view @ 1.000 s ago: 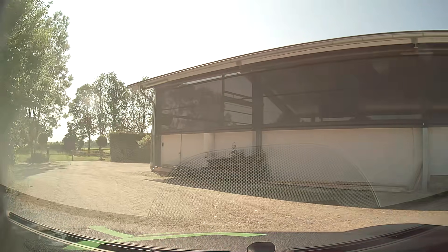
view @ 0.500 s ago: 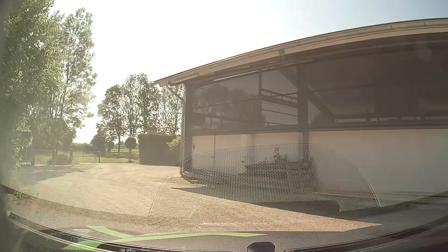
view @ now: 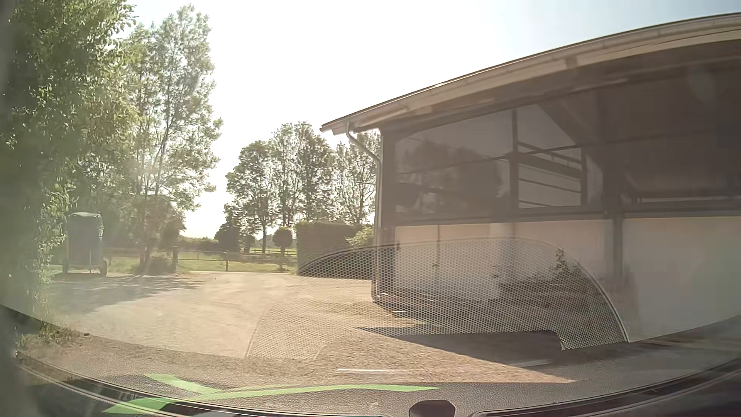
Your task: Follow the waypoints while adhering to traffic rules and regulations
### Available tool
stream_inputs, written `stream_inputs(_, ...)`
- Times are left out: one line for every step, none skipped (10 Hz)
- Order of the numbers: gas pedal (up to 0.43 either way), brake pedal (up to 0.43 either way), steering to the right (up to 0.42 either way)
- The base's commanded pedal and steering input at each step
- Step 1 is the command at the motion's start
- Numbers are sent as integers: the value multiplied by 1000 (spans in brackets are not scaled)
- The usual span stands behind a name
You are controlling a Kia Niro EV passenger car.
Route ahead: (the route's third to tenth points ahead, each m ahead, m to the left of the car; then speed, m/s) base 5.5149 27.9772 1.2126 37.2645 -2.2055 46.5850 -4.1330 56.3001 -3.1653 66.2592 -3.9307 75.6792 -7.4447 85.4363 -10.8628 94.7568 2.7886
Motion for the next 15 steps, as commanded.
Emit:
stream_inputs(59, 0, -424)
stream_inputs(59, 0, -393)
stream_inputs(67, 0, -366)
stream_inputs(67, 0, -346)
stream_inputs(67, 0, -319)
stream_inputs(67, 0, -288)
stream_inputs(67, 0, -268)
stream_inputs(67, 0, -244)
stream_inputs(59, 0, -225)
stream_inputs(39, 0, -202)
stream_inputs(8, 0, -186)
stream_inputs(8, 0, -179)
stream_inputs(8, 0, -173)
stream_inputs(20, 0, -176)
stream_inputs(20, 0, -188)
